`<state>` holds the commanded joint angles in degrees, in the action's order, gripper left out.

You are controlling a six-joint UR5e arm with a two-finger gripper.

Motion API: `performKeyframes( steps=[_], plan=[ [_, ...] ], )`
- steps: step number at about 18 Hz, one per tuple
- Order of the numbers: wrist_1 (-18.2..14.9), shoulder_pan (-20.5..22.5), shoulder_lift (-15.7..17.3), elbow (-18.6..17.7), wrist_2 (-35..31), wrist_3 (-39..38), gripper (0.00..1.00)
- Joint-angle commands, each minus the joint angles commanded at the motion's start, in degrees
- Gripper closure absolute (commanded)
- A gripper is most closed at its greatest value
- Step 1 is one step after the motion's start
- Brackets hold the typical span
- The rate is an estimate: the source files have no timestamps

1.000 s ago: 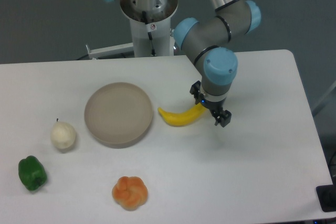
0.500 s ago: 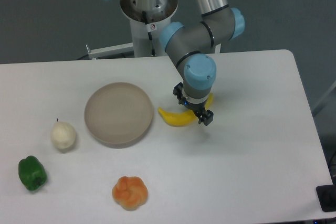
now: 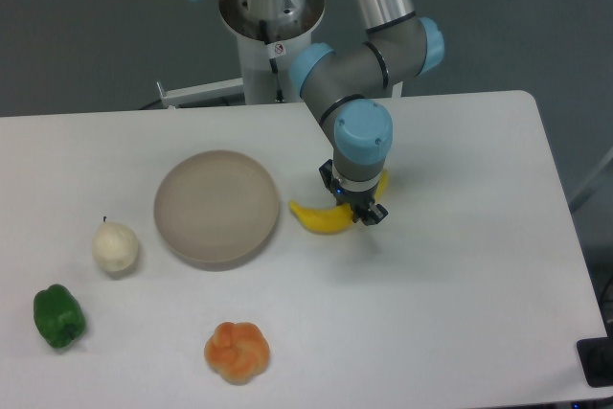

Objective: Pick up the banana from the table
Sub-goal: 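Lift the grasped banana up off the table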

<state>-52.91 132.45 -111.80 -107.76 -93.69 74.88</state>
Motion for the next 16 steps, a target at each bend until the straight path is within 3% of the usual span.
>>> performKeyframes(
  steps=[4,7,12,16],
  plan=[
    [-0.53,1.84,1.05,1.32,0.26,0.09,0.93],
    [-1.92,3.07,1.14,4.56,0.7,0.17,0.93],
    [-8.78,5.62,0.18,13.61,2.98,0.26,0.93],
    [-11.69,6.94,-3.33,21.26,3.78,0.44,0.93]
  ],
)
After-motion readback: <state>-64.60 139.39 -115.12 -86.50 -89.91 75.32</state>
